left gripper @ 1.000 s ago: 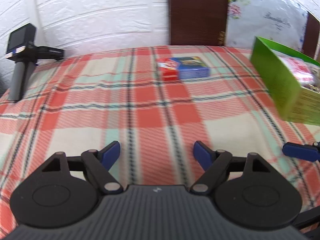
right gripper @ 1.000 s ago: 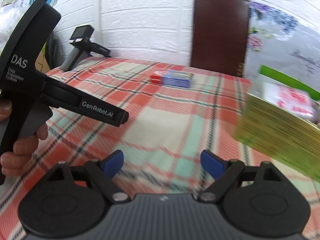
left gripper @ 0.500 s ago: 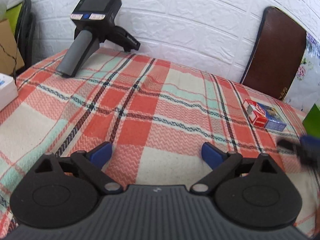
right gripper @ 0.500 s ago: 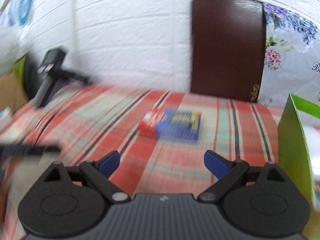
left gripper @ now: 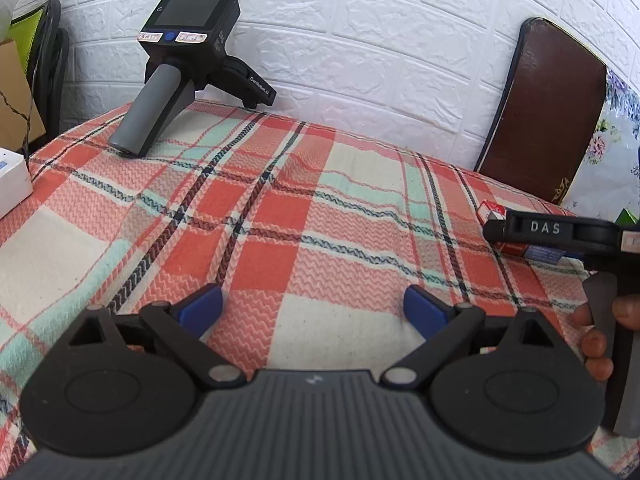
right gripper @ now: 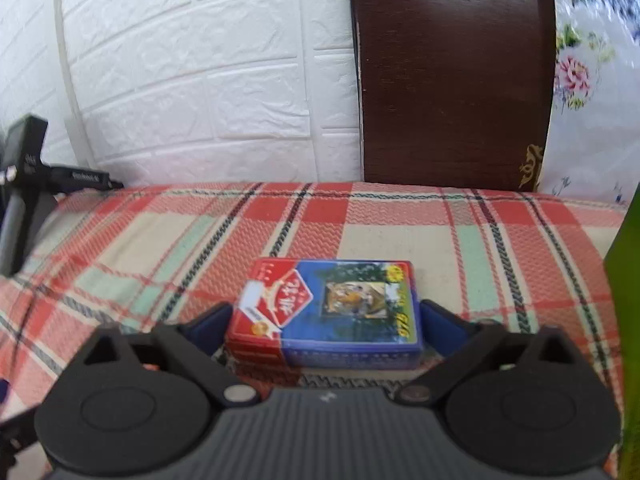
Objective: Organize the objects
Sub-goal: 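Grasp the blue tiger playing-card box with the right gripper, then lift the card box with the right gripper while the left gripper grips it, then carry the card box over the green box and lower it inside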
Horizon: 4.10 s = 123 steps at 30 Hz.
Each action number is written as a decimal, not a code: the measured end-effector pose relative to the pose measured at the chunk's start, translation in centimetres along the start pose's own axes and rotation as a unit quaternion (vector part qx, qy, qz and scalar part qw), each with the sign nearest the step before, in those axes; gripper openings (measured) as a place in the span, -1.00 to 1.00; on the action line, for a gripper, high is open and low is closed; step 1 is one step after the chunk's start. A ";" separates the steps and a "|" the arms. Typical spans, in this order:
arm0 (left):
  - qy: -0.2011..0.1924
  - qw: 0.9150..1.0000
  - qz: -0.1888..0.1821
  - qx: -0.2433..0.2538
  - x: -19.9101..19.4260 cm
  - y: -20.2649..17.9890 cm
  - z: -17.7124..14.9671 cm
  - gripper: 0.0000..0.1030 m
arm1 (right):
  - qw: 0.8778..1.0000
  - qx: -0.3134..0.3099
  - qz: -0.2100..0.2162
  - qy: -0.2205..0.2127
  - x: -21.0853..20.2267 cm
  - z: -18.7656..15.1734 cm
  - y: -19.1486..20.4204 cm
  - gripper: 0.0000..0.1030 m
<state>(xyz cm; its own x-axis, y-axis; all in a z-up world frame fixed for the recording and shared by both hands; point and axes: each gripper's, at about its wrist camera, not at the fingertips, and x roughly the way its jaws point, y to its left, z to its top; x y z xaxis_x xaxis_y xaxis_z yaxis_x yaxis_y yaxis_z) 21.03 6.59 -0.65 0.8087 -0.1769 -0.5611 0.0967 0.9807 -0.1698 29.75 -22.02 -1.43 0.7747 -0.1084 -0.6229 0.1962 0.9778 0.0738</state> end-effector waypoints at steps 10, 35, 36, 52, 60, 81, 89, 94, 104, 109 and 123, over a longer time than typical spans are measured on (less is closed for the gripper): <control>0.004 1.000 0.002 0.004 0.1 -0.1 0.0 0.93 | 0.990 -0.106 0.087 0.014 -8.0 -6.1 0.7 0.84; 0.157 0.966 -0.202 0.021 -12.8 -4.3 -6.8 0.79 | 0.974 -0.150 0.168 0.010 -24.5 -17.5 -5.2 1.00; 0.168 0.962 -0.215 0.019 -12.7 -4.9 -7.0 0.79 | 0.974 -0.155 0.167 0.009 -24.5 -17.5 -5.4 1.00; 0.176 0.963 -0.184 0.087 -11.1 -11.3 -6.6 0.28 | 0.971 -0.175 0.162 0.003 -23.5 -17.1 -3.8 0.48; 0.112 0.959 -0.237 0.108 -11.9 -15.7 -1.5 0.26 | 0.984 -0.120 0.118 -0.055 -24.9 -14.7 -6.9 0.27; 0.079 0.931 -0.298 0.195 -6.0 -30.6 2.7 0.09 | 0.985 -0.005 -0.009 -0.171 -24.1 -7.9 -19.5 0.20; 0.165 0.910 -0.326 0.196 -7.4 -27.9 -1.7 0.15 | 0.995 0.008 0.041 -0.095 -27.7 -14.1 -20.4 0.50; 0.221 0.890 -0.332 0.221 -6.6 -30.1 -5.5 0.22 | 0.998 0.003 0.012 -0.059 -28.0 -16.8 -20.3 0.79; 0.225 0.860 -0.360 0.281 -6.8 -33.6 -8.4 0.23 | 1.000 -0.025 -0.003 -0.015 -25.3 -15.7 -19.8 0.61; 0.219 0.870 -0.361 0.253 -8.0 -31.6 -6.9 0.16 | 0.998 -0.027 0.014 -0.050 -27.0 -15.8 -18.5 0.37; 0.100 0.902 -0.346 0.237 -8.5 -32.3 0.8 0.18 | 0.984 -0.072 -0.015 -0.164 -27.2 -8.1 -17.4 0.33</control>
<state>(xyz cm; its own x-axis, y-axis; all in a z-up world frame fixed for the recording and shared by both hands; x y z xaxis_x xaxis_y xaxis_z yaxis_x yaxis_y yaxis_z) 11.50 -23.55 10.30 0.3422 -0.7259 -0.5966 0.8143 0.5459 -0.1972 0.38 -34.61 7.97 0.9269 -0.1658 -0.3367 0.1524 0.9861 -0.0660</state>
